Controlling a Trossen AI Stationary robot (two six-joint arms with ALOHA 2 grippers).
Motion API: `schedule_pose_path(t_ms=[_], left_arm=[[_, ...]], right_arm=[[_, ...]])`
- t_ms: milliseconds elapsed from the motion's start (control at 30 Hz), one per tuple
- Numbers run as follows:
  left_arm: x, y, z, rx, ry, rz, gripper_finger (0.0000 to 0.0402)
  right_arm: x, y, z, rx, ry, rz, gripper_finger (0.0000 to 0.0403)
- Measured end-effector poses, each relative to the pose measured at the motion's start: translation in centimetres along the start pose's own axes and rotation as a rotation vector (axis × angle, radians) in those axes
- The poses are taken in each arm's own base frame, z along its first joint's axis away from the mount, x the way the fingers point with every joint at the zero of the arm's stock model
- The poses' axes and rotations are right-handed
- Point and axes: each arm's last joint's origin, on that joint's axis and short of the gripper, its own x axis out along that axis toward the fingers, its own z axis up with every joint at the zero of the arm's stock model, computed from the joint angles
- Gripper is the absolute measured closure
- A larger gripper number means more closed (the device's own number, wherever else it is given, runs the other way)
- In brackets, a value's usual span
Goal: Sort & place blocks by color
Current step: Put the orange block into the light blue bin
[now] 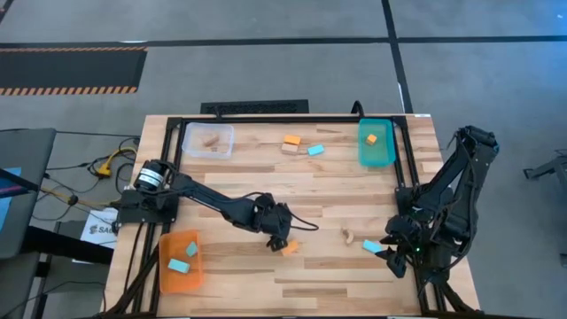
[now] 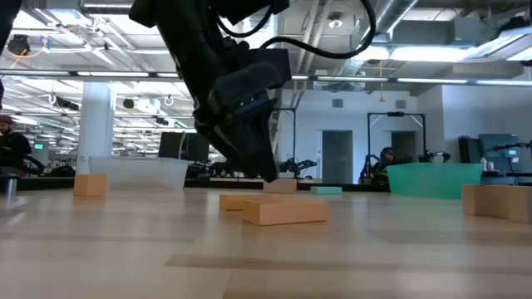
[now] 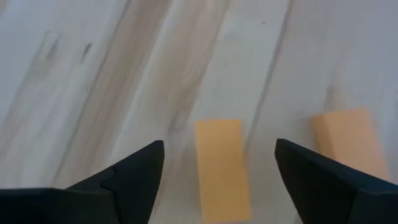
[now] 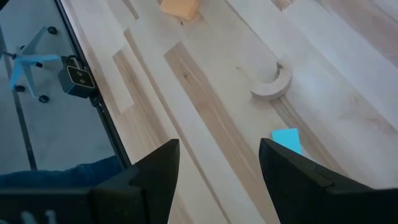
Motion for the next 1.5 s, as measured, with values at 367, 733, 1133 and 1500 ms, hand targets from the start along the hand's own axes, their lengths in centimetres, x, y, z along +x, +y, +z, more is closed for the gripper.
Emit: schedule_pose_path(t_ms=[367, 733, 1133, 1500], left_arm=[[2.7, -0.5, -1.3, -0.069, 0.033, 0.004, 0.0102], [3.0, 0.0, -1.7, -0.055, 0.041, 0.01, 0.0309], [2.4, 4.3, 4.7, -0.13, -0.072, -0.106, 0.0305], [1.8, 13.8, 13.4, -0.593, -0.569, -0.479, 0.0305]], right_arm=[[0.0, 0.0, 0.0, -0.003, 0.0, -0.002, 0.0159], [0.0, 0.0, -0.1, 0.006, 0.018, -0.001, 0.0159], [-0.2, -0.1, 0.0, 0.012, 0.024, 0.007, 0.0159], [0.0, -0.5, 0.7, 0.036, -0.097, -0.032, 0.0159]])
